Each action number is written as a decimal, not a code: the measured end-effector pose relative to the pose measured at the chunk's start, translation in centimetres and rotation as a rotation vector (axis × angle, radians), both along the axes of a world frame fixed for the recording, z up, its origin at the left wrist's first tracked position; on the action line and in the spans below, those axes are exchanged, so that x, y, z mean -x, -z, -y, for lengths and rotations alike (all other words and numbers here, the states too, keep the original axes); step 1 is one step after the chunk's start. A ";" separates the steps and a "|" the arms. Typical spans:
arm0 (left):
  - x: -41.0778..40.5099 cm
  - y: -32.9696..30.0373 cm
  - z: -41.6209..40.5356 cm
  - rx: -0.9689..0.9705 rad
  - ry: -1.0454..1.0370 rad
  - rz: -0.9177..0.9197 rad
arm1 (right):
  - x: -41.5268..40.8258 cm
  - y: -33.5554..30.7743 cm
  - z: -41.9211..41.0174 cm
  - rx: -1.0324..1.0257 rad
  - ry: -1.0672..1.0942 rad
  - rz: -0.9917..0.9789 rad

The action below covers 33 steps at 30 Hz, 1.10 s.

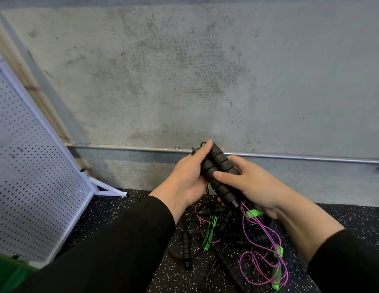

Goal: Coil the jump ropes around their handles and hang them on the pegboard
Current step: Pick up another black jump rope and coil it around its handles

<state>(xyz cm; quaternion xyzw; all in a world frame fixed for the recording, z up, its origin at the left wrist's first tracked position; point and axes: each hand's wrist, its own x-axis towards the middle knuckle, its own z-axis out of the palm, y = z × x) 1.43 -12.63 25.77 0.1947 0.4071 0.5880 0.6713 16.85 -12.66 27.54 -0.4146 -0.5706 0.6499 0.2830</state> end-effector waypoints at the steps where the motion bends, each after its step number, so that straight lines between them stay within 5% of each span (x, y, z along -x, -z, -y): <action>1: 0.1 0.0 0.0 0.003 0.024 -0.021 | 0.1 0.0 0.1 0.000 -0.023 -0.004; 11: 0.6 -1.8 0.6 -0.038 0.059 -0.115 | -0.3 -0.3 0.5 0.483 -0.223 -0.374; 13: 0.9 -2.4 0.6 -0.029 -0.008 -0.334 | -0.4 -0.2 0.2 0.488 -0.241 -0.423; 16: 3.0 -2.7 0.3 -0.057 -0.401 -0.776 | -1.0 -0.1 -0.3 0.489 -0.267 -0.493; 18: 4.5 -2.5 -0.1 -0.171 -0.530 -0.835 | -1.5 -0.1 -0.4 0.489 -0.329 -0.532; 21: 4.6 -1.7 0.1 -0.317 -0.243 -0.844 | -2.0 -0.2 -0.4 0.490 -0.472 -0.602; 23: 3.8 -1.5 0.4 -0.322 -0.118 -0.695 | -2.1 -0.2 -0.5 0.503 -0.537 -0.655; 28: 1.0 -3.0 1.6 -0.373 -0.120 -0.528 | -2.3 -0.5 -0.6 0.506 -0.593 -0.812; 33: -1.4 -3.5 2.0 -0.509 -0.097 -0.833 | -2.7 -0.7 -1.1 0.463 -0.574 -0.912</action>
